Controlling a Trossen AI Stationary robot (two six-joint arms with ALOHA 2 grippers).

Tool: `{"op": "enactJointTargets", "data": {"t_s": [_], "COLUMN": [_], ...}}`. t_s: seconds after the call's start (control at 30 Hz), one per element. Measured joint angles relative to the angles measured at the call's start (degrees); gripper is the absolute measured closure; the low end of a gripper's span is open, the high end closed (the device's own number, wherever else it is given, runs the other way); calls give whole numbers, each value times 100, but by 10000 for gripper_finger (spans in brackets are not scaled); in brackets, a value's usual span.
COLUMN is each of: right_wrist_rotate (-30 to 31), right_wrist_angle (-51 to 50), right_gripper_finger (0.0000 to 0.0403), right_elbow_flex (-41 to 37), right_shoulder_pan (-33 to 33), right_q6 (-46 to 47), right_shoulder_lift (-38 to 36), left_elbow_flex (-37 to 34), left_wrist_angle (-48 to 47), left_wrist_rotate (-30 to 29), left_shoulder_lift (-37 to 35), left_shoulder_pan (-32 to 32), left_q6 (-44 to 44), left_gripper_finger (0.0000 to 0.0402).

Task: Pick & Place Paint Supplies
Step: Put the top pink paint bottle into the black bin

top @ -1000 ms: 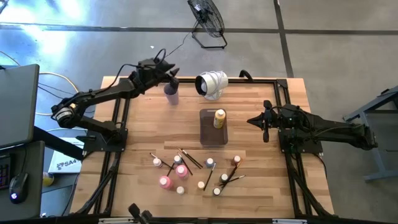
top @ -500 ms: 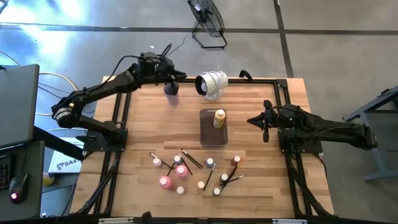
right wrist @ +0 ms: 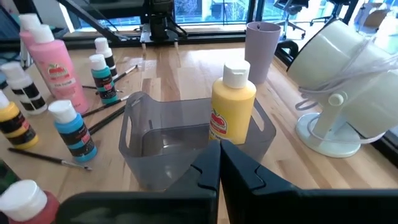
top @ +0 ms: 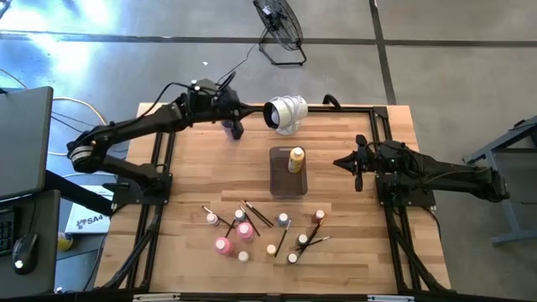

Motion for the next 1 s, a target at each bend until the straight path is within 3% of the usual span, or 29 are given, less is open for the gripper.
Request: {"op": "enactJointTargets", "data": {"t_s": [0.13,0.33,0.5,0.73,1.0], "right_wrist_rotate": [12,10,14,13,12], "right_wrist_angle": [0,88,207,212,208], "right_gripper_finger": [401,401,401,401,401], "right_elbow_flex": [0,-2,-2,-2,-2], "right_shoulder_pan": [0,0,-2,-2,-2], "right_q6": [164,170,171,205,157], "right_shoulder_lift": [0,0,-2,0,0], "left_elbow_flex": [-547,-1787,-2503,-2701,-2701], "left_wrist_angle": [54,735,524,207,158], "left_wrist_rotate": [-333,-341,-310,-257,-283], "left_shoulder_lift": [-500,-1675,-2823,-3914,-4326], "left_shoulder_pan": [-124,-373,-634,-1026,-1189], "left_q6": [80,-12,-59,-672,-700], "left_gripper_finger": [401,401,401,401,402]}}
